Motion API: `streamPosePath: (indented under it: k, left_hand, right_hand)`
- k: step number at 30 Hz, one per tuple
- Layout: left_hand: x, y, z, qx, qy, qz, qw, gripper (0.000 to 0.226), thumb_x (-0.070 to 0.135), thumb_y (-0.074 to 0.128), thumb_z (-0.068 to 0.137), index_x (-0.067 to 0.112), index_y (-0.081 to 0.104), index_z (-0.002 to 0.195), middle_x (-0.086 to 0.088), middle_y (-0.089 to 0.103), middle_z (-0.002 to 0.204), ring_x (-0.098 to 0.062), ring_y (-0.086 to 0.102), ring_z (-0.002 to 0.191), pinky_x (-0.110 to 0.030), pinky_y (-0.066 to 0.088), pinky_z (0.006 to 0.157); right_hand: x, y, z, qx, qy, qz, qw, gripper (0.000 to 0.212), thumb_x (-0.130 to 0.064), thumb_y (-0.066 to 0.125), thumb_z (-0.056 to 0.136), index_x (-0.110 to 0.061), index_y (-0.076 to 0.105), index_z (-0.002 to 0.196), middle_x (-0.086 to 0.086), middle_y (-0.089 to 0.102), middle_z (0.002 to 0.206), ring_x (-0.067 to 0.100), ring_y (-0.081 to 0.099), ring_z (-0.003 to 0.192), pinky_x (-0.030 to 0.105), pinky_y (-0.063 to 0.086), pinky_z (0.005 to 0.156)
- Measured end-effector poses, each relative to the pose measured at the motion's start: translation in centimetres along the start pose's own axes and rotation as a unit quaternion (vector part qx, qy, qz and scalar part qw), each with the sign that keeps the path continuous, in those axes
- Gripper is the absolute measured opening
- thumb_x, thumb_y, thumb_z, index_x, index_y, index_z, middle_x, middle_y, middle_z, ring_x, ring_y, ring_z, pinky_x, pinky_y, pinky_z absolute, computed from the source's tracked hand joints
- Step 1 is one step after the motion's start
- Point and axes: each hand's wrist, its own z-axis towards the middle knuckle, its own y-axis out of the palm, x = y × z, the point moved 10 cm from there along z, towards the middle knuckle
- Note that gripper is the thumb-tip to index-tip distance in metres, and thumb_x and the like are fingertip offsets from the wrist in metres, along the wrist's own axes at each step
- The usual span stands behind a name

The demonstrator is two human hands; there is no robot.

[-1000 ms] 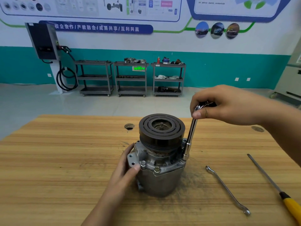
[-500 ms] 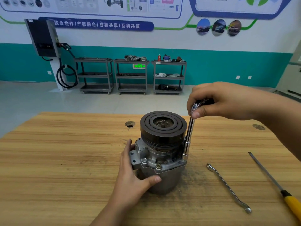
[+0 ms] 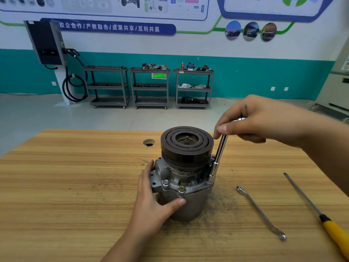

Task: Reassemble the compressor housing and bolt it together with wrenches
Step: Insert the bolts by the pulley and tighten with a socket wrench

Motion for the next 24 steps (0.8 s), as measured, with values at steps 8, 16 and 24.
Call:
streamPosePath:
  k: [8, 16, 24]
  left_hand:
    - [0.4, -0.2, 0.0, 0.001, 0.03, 0.008, 1.0, 0.099, 0.06, 0.081, 0.049, 0.076, 0.01, 0.116, 0.048, 0.02, 0.125, 0.03, 0.026, 0.114, 0.002, 0.029, 0.081]
    - [0.3, -0.2, 0.2, 0.003, 0.029, 0.011, 1.0, 0.098, 0.064, 0.073, 0.044, 0.068, 0.013, 0.121, 0.045, 0.02, 0.126, 0.03, 0.026, 0.112, 0.009, 0.029, 0.077]
    - [0.2, -0.2, 0.2, 0.002, 0.038, 0.011, 0.999, 0.097, 0.059, 0.076, 0.048, 0.068, 0.014, 0.122, 0.044, 0.022, 0.127, 0.03, 0.026, 0.114, 0.008, 0.03, 0.078]
  right_hand:
    - [1.2, 2.2, -1.1, -0.157, 0.043, 0.295, 0.942, 0.043, -0.027, 0.029, 0.09, -0.002, 0.05, 0.118, 0.018, 0.067, 0.115, 0.022, 0.067, 0.084, 0.021, 0.044, 0.043]
    - [1.6, 1.5, -1.0, -0.081, 0.025, 0.218, 0.972, 0.052, -0.048, 0.05, 0.079, -0.005, 0.055, 0.107, 0.015, 0.072, 0.099, 0.019, 0.065, 0.072, 0.018, 0.042, 0.043]
    - [0.3, -0.5, 0.1, 0.068, 0.0, 0.07, 0.995, 0.056, -0.067, 0.056, 0.064, -0.013, 0.072, 0.067, -0.003, 0.045, 0.051, 0.005, 0.037, 0.046, 0.013, 0.03, 0.04]
